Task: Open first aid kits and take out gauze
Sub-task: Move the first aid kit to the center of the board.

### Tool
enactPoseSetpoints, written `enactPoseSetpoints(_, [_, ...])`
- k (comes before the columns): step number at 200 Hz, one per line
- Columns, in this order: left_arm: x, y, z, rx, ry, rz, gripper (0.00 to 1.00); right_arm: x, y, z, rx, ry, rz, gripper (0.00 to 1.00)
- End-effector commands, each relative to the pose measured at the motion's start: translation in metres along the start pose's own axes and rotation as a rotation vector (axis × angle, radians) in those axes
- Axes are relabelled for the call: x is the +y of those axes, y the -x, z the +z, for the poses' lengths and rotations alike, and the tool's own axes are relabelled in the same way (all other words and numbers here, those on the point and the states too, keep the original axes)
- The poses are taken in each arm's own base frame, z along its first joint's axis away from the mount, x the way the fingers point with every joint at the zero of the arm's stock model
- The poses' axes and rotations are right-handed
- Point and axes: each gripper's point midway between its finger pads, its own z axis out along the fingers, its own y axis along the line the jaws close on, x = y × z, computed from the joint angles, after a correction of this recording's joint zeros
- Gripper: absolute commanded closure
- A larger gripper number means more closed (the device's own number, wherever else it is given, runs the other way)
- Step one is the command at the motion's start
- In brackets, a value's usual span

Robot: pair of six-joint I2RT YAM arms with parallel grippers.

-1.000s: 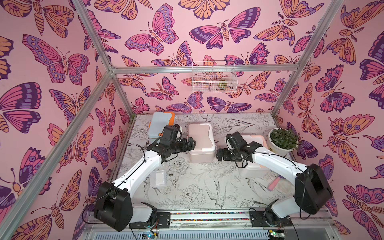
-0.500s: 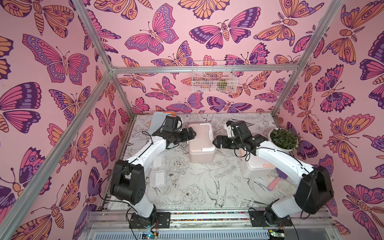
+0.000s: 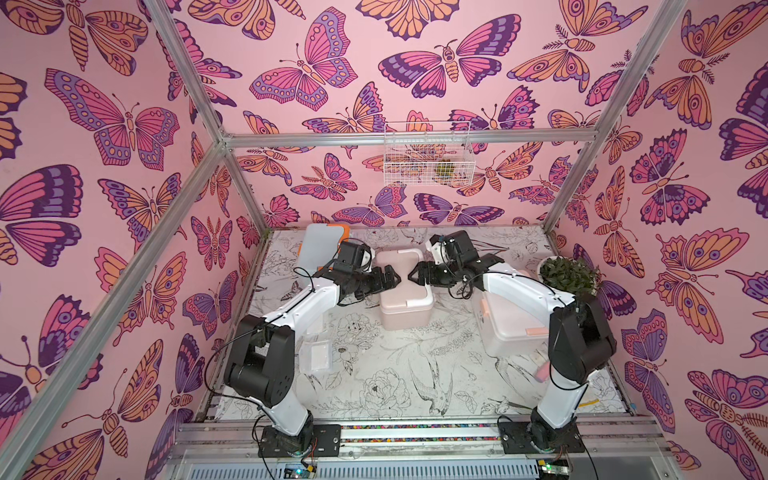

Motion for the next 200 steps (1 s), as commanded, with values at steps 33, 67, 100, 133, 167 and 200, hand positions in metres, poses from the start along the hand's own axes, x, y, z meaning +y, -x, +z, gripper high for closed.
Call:
enactPoseSetpoints(33, [-0.055,-0.053,-0.012,0.052,-0.158,0.059,0.00,0.026,-0.084,-0.023,0.134,0.074,-0.043,0.21])
enactPoseSetpoints(67, [-0.070,-0.090,-0.012,0.087,-0.194,0.073,0.00,0.016,-0.121,-0.048,0.141,0.013,-0.040,0.19])
enactPoseSetpoints(100, [-0.070,-0.110,-0.019,0.077,-0.206,0.066,0.00,-0.007,-0.136,-0.073,0.126,-0.095,-0.044,0.11])
enactPoseSetpoints(133, [-0.054,-0.100,-0.047,-0.032,-0.190,0.051,0.00,-0.015,-0.123,-0.106,0.054,-0.205,-0.079,0.03])
enactPoseSetpoints(167, [-0.036,-0.088,-0.067,-0.093,-0.250,-0.022,0.00,0.001,-0.103,-0.129,-0.013,-0.202,-0.132,0.05])
enactPoseSetpoints(200, [-0.036,-0.071,-0.070,-0.100,-0.429,-0.105,0.00,0.015,-0.092,-0.126,0.009,-0.287,-0.245,0.09])
